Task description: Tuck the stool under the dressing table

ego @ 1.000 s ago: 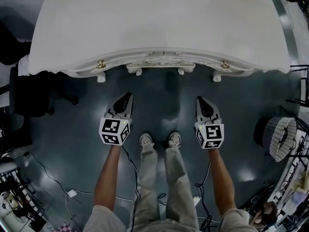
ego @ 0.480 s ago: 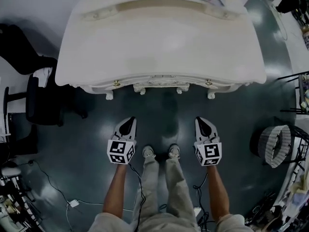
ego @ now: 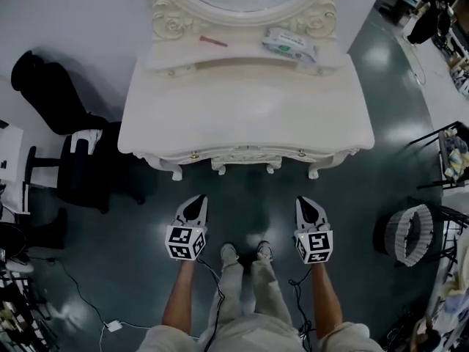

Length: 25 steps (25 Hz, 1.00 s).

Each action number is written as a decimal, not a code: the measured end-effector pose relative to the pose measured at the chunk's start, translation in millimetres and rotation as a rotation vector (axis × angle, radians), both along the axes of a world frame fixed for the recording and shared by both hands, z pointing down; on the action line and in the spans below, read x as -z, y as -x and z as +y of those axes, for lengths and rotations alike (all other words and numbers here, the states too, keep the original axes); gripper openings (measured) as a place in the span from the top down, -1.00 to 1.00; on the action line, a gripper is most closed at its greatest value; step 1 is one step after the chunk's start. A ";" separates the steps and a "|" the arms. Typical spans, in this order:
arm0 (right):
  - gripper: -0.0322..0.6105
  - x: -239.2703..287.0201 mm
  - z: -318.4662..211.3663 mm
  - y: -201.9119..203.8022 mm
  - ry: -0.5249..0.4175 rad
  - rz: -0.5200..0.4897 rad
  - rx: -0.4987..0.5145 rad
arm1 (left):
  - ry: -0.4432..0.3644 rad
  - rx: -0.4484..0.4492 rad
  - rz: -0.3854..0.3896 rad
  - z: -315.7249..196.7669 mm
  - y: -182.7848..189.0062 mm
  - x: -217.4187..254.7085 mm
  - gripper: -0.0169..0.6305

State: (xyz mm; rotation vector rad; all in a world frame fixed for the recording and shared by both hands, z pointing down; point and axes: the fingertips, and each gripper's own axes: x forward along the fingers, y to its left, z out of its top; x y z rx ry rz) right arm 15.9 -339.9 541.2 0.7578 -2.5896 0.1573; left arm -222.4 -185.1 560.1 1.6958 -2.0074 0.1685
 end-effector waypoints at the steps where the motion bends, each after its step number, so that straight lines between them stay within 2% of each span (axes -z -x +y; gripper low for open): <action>1: 0.90 8.4 -0.1 -1.8 -0.005 -0.004 -0.004 | -0.004 0.000 -0.006 1.2 0.1 9.2 0.89; 10: 0.90 87.0 2.7 -15.4 -0.040 -0.038 -0.038 | -0.030 -0.004 -0.034 10.5 2.6 95.1 0.89; 15: 0.90 120.0 8.0 -21.7 -0.059 -0.057 -0.031 | -0.071 0.012 -0.059 11.1 5.7 139.2 0.89; 25: 0.90 153.3 26.6 -41.7 -0.070 -0.075 -0.031 | -0.110 0.018 -0.073 20.5 -4.7 179.2 0.89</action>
